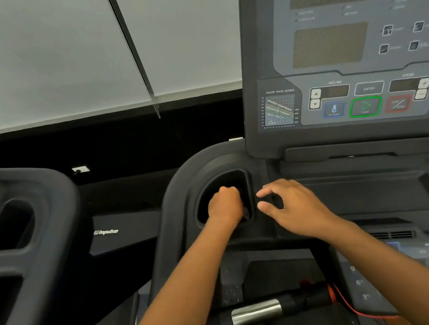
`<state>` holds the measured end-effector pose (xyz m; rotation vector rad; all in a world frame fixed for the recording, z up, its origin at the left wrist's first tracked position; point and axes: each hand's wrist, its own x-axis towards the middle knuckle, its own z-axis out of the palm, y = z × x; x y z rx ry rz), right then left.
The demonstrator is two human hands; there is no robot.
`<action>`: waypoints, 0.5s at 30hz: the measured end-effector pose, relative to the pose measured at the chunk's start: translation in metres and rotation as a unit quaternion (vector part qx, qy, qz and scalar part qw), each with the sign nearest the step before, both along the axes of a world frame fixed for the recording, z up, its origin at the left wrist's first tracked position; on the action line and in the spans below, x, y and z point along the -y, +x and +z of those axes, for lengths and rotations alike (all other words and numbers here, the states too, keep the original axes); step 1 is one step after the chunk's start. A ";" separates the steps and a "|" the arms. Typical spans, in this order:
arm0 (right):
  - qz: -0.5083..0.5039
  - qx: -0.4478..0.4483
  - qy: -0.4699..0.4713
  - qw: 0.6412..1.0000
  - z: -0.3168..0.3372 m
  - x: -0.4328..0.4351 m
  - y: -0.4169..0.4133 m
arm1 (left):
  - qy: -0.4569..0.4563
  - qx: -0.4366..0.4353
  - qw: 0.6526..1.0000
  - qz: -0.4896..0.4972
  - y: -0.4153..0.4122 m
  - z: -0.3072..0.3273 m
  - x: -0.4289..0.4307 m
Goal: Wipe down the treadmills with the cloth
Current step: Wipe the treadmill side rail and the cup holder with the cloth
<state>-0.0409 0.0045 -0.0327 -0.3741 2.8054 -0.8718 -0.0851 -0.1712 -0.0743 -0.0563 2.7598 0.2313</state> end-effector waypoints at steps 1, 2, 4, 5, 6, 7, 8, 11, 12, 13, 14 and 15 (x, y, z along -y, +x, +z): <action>0.001 0.000 0.002 1.000 0.000 -0.002 0.001 | -0.028 0.010 0.999 -0.015 -0.001 0.005 0.006; 0.003 -0.001 0.005 1.000 0.000 -0.003 0.002 | -0.045 0.022 0.998 -0.024 -0.001 0.010 0.014; 0.003 0.001 0.009 1.000 0.001 -0.006 0.005 | -0.036 0.037 0.999 -0.017 0.000 0.026 0.026; 0.003 0.001 0.009 1.000 0.001 -0.007 0.007 | -0.015 0.031 0.999 0.000 0.002 0.036 0.031; 0.003 0.001 0.009 1.000 0.002 -0.008 0.008 | 0.009 0.014 1.000 0.024 0.006 0.046 0.036; 0.003 0.001 0.009 1.000 0.002 -0.010 0.009 | 0.033 -0.021 0.998 0.052 0.011 0.057 0.043; 0.003 0.001 0.007 1.000 0.002 -0.012 0.010 | 0.055 -0.070 0.993 0.076 0.019 0.064 0.053; 0.006 0.000 0.002 1.000 -0.001 -0.019 0.012 | 0.132 -0.231 0.956 0.125 0.060 0.065 0.085; 0.009 0.000 0.000 1.000 -0.001 -0.022 0.012 | 0.145 -0.250 0.948 0.133 0.078 0.055 0.091; 0.014 0.001 -0.002 1.000 -0.002 -0.024 0.013 | 0.144 -0.241 0.950 0.133 0.097 0.042 0.090; 0.020 0.001 -0.005 1.000 -0.002 -0.026 0.014 | 0.143 -0.217 0.957 0.126 0.115 0.024 0.085; 0.027 0.000 -0.008 1.000 -0.003 -0.027 0.016 | 0.143 -0.196 0.964 0.113 0.131 0.006 0.076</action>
